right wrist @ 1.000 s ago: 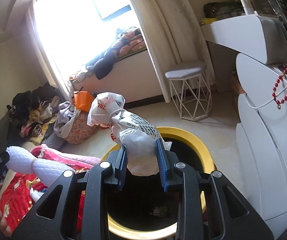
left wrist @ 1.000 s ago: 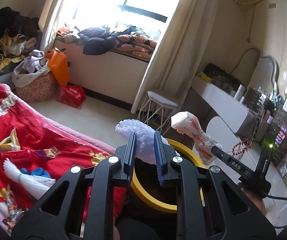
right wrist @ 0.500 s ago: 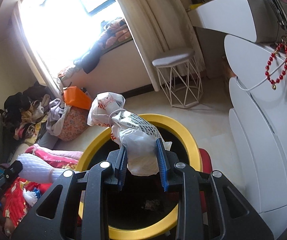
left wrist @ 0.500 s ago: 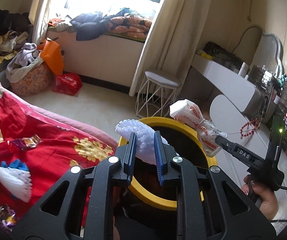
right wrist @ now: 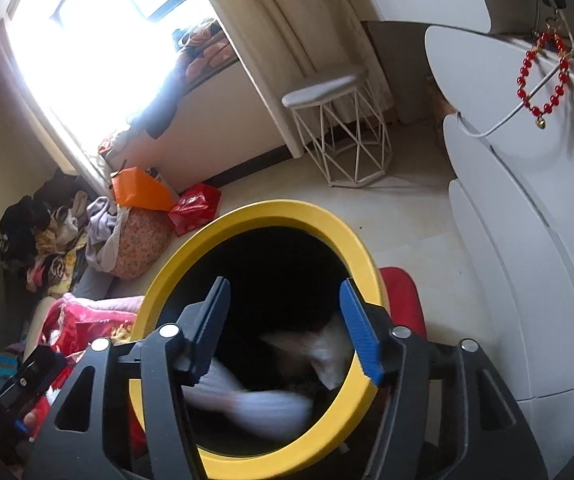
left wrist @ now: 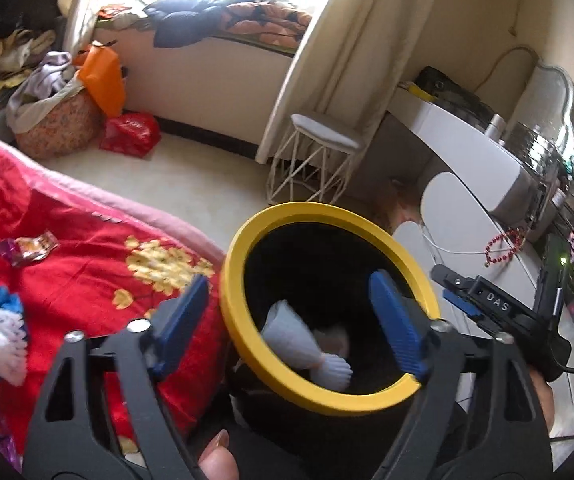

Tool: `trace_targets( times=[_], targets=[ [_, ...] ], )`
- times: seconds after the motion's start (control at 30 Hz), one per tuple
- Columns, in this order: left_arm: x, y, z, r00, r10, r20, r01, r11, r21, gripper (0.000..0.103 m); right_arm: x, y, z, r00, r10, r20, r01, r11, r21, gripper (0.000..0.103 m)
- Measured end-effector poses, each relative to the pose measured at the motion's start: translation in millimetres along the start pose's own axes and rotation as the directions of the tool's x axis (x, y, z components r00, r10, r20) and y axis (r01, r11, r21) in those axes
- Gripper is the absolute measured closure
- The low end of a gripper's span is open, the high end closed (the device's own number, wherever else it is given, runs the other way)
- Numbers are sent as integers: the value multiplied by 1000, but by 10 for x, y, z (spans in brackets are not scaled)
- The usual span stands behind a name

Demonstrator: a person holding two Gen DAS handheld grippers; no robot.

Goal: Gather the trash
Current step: 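Open both tools over the bin to release the white items, then move both open tools back over the bedspread toward the remaining wrappers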

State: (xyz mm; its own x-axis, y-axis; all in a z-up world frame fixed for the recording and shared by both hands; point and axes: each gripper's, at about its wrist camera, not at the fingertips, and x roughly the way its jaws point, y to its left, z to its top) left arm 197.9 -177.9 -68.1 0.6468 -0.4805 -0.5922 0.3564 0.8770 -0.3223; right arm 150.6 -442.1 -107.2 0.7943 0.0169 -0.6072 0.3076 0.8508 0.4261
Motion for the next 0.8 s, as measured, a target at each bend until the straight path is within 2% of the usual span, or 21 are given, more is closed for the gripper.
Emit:
trace_targets(
  times=[0.2,0.47,0.8],
  targets=[
    [-173,128,1,999,45,16,-44,998,-38,11,-65,162,-5,999,22,29,-20,997,-68,38],
    [-474,292,-9,993,105,57,-102,993,-51,11,-199,473,-48,996,69,54,-59,983,-171,31],
    [-848,544,-41,981,163,108,-154,984,-92,11,-331,929,-198,990,135,45,-117,951,-285,27]
  ],
)
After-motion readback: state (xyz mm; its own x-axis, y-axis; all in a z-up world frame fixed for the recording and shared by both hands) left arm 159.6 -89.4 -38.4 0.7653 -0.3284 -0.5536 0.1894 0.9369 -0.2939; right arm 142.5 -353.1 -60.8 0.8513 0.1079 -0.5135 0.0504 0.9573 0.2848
